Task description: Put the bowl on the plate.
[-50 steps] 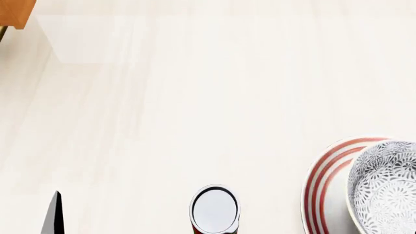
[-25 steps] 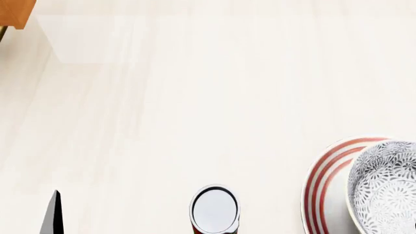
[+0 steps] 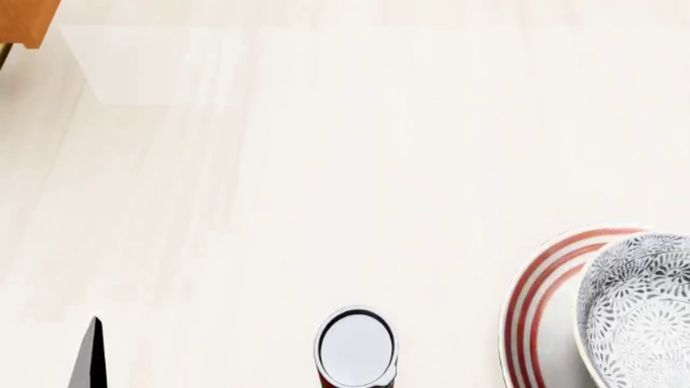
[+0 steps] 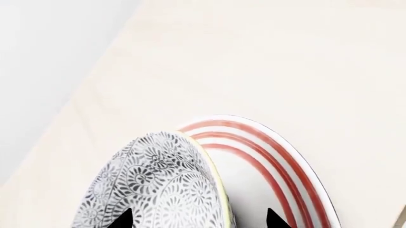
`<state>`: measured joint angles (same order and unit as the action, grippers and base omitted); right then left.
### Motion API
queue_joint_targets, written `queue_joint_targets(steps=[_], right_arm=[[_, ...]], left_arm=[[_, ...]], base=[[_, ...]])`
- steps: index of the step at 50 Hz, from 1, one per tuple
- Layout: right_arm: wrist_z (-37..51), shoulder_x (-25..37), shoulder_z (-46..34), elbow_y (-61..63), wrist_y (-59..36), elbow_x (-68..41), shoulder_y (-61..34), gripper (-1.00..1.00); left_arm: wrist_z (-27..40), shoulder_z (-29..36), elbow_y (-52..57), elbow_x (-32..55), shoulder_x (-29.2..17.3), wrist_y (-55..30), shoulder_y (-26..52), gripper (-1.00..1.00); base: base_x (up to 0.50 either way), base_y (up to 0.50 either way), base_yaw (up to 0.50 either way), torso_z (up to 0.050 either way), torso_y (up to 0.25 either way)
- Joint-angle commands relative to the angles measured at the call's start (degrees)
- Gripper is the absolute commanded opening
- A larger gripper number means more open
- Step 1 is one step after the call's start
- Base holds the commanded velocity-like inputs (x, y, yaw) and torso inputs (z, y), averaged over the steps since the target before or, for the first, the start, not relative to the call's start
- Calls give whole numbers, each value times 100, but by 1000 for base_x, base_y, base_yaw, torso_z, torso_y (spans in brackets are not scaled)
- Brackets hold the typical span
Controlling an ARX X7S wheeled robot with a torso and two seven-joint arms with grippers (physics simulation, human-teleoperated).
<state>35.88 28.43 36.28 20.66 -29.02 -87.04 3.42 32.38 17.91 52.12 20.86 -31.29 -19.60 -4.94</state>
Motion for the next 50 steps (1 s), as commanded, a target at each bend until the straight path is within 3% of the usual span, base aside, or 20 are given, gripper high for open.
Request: queue_joint_targets(steps=[1, 37, 44, 50], right_arm=[[-191, -131, 401, 226, 24, -36, 291, 100], [535, 387, 1142, 1644, -38, -928, 692, 100], [526, 573, 1120, 1742, -114, -606, 662, 100], [720, 1090, 1026, 2189, -366, -58, 621, 100]], left_arm=[[-127, -172, 182, 56, 108, 28, -36, 100], [-59, -102, 203, 107, 10, 139, -41, 100], [-43, -101, 190, 124, -8, 159, -40, 100], [-23, -75, 200, 117, -18, 156, -31, 100]], base=[[0, 0, 0, 0, 0], [0, 0, 0, 0, 0], [0, 0, 0, 0, 0], [0, 0, 0, 0, 0]])
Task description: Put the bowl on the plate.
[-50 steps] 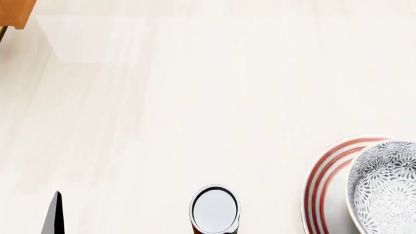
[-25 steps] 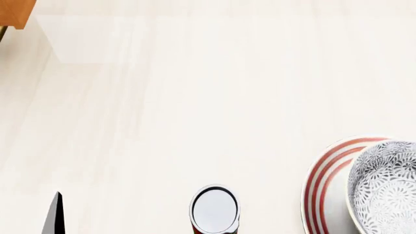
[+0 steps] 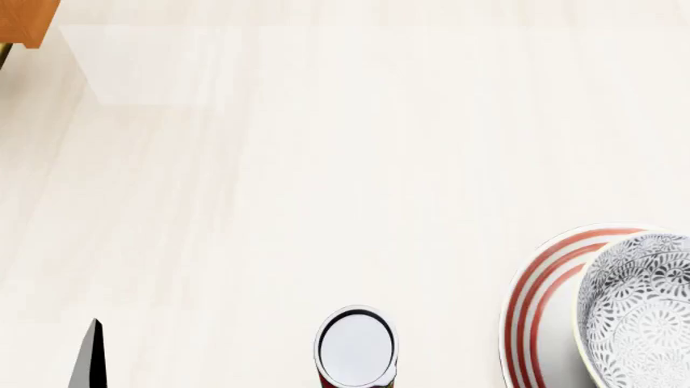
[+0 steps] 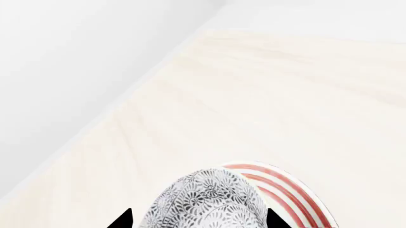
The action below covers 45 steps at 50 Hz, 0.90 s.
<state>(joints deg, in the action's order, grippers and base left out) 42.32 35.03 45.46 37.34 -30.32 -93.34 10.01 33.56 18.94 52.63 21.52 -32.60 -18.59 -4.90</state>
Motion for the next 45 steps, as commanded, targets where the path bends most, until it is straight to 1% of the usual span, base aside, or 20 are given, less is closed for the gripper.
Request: queue_joint_targets(steps=[1, 4, 7, 9, 11, 17, 24, 31, 39, 45], right_arm=[[193, 600, 62, 657, -304, 612, -87, 100], [273, 874, -151, 843, -432, 891, -240, 100], [221, 977, -334, 956, -463, 1110, -385, 100], [270, 1094, -602, 1018, -543, 1383, -541, 100], [557, 1471, -1026, 1226, -881, 2035, -642, 100], [948, 1895, -1840, 1427, -1239, 2665, -1083, 100], [1173, 1958, -2557, 1568, -1392, 3164, -1445, 100], [1365, 2041, -2949, 1692, -1557, 3278, -1728, 100], [1372, 1975, -3314, 1748, -1583, 3484, -1856, 100], [1385, 1914, -3808, 1817, -1705, 3620, -2193, 100]], left_arm=[[-138, -174, 152, 50, 110, 56, -34, 100], [-129, -190, 156, 73, 95, 60, -30, 100], [-115, -182, 161, 85, 90, 44, -15, 100], [-107, -171, 178, 82, 83, 37, -11, 100], [-103, -199, 169, 115, 70, 48, -13, 100], [-84, -189, 171, 123, 55, 57, -13, 100], [-71, -181, 174, 131, 30, 84, -19, 100], [-59, -169, 164, 137, 13, 110, -17, 100], [-51, -143, 137, 131, 3, 141, -12, 100], [-42, -131, 128, 135, -9, 158, -10, 100]], base=[[0, 0, 0, 0, 0], [0, 0, 0, 0, 0], [0, 0, 0, 0, 0], [0, 0, 0, 0, 0], [0, 0, 0, 0, 0], [0, 0, 0, 0, 0], [0, 0, 0, 0, 0], [0, 0, 0, 0, 0], [0, 0, 0, 0, 0], [0, 0, 0, 0, 0]])
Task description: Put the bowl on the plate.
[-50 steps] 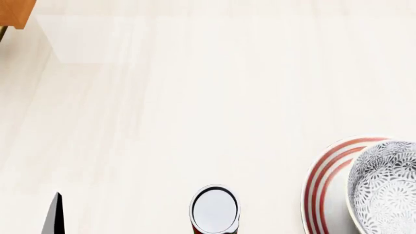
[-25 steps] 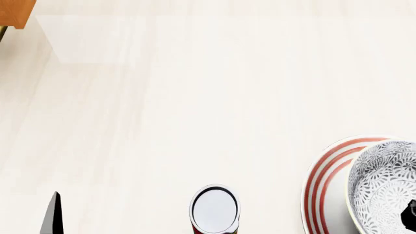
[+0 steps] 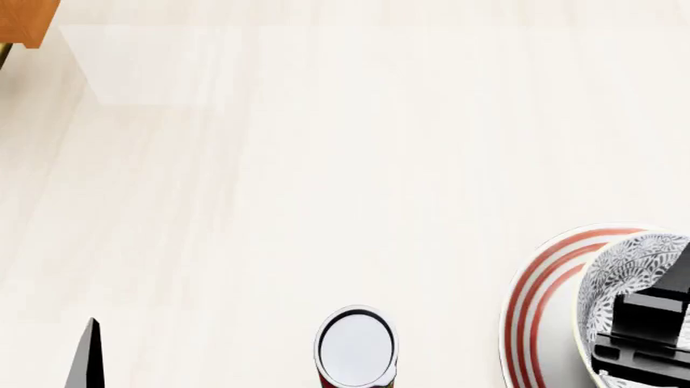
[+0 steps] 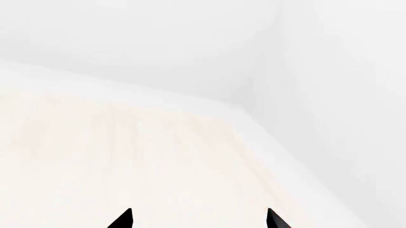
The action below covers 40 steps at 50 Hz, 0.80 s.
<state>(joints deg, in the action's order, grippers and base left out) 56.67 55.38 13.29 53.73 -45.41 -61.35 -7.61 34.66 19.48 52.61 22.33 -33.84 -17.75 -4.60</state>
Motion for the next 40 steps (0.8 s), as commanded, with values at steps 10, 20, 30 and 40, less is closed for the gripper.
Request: queue_joint_targets(steps=[10, 20, 30, 40], right_arm=[[18, -280, -1087, 374, -289, 483, -761, 100], [-148, -552, -1803, 390, -142, 1099, -716, 100], [-56, -529, -2089, 599, 169, 1321, -419, 100], [444, 67, -2898, 615, 1248, 1634, -109, 100]], left_arm=[[-120, -171, 148, 67, 90, 82, -38, 100], [-75, -149, 186, 88, 65, 49, -17, 100], [-50, -143, 175, 105, 40, 73, -8, 100], [-23, -123, 175, 119, 20, 80, 10, 100]], base=[[0, 0, 0, 0, 0], [0, 0, 0, 0, 0], [0, 0, 0, 0, 0], [0, 0, 0, 0, 0]])
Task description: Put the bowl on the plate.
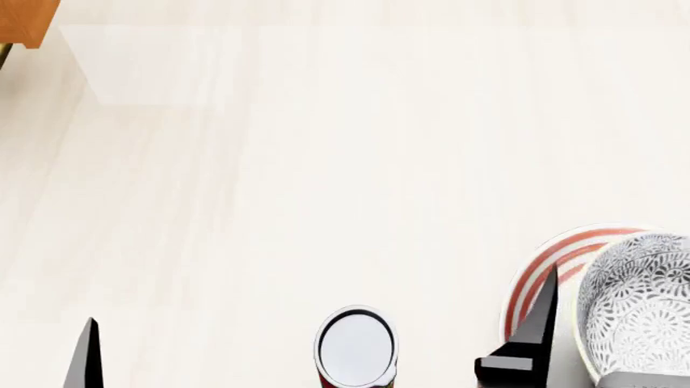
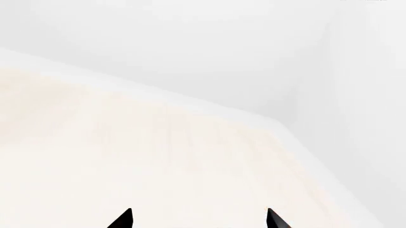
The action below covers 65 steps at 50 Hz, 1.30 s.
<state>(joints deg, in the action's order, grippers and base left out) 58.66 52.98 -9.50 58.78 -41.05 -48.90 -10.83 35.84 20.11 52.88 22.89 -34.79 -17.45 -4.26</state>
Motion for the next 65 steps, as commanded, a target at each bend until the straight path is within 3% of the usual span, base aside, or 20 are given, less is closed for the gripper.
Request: queue_joint_targets(steps=[1, 8, 23, 33, 36, 54, 65], right_arm=[[312, 364, -726, 110, 887, 408, 194, 100], [674, 661, -1596, 112, 1443, 588, -58, 100], [1816, 1462, -4342, 118, 2624, 726, -1763, 100], [2881, 1798, -8103, 121, 3584, 901, -4810, 100], [3113, 1796, -8905, 120, 3792, 983, -5418, 100], [3128, 1939, -8828, 120, 3923, 1204, -5155, 100], [3130, 1871, -8184, 121, 3912, 1449, -4481, 100]], left_arm=[[-138, -178, 145, 57, 115, 47, -23, 100], [-131, -198, 137, 86, 93, 72, -25, 100], [-76, -152, 186, 81, 55, 72, -25, 100], [-53, -126, 192, 85, 34, 85, -16, 100], [-50, -118, 192, 81, 29, 94, -16, 100], [-21, -70, 181, 70, 8, 114, -1, 100], [11, -42, 219, 96, -17, 71, 30, 100]], base=[[0, 0, 0, 0, 0], [0, 0, 0, 0, 0], [0, 0, 0, 0, 0], [0, 0, 0, 0, 0], [0, 0, 0, 0, 0], [0, 0, 0, 0, 0], [0, 0, 0, 0, 0]])
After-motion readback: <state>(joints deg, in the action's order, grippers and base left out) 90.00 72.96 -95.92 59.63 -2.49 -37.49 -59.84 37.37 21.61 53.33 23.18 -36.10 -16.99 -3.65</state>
